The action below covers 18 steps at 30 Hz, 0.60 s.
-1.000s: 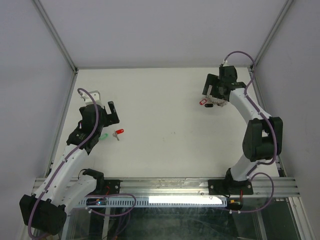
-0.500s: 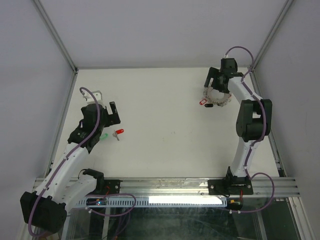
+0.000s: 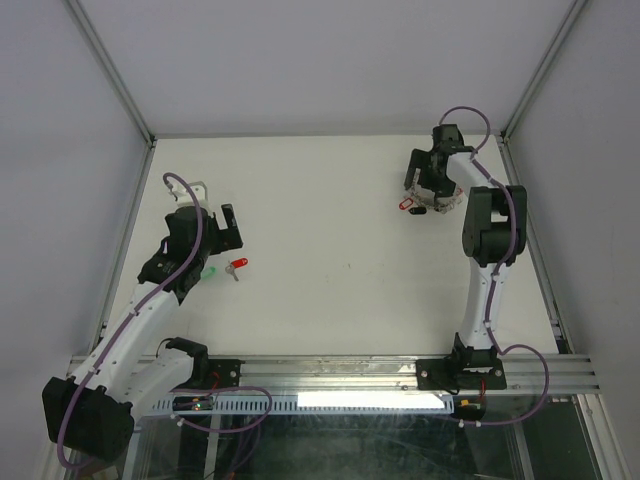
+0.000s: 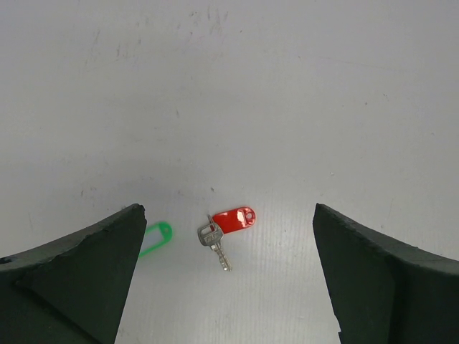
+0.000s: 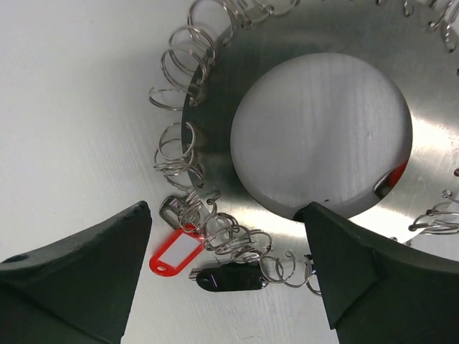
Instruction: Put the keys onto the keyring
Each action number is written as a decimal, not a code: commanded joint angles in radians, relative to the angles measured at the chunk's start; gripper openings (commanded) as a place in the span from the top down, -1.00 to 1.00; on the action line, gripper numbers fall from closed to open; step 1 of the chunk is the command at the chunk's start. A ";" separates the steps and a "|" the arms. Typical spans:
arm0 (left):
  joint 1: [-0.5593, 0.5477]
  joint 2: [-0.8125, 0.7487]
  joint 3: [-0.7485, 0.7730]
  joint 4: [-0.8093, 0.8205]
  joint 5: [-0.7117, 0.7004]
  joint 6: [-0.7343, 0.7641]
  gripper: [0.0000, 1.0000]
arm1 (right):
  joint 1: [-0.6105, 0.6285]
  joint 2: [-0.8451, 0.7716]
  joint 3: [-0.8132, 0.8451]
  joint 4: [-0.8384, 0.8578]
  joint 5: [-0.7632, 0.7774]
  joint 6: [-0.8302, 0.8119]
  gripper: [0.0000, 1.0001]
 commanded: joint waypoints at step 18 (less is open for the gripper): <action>0.005 0.020 0.029 0.019 0.021 0.014 -0.99 | 0.037 -0.040 -0.067 -0.056 -0.110 -0.013 -0.83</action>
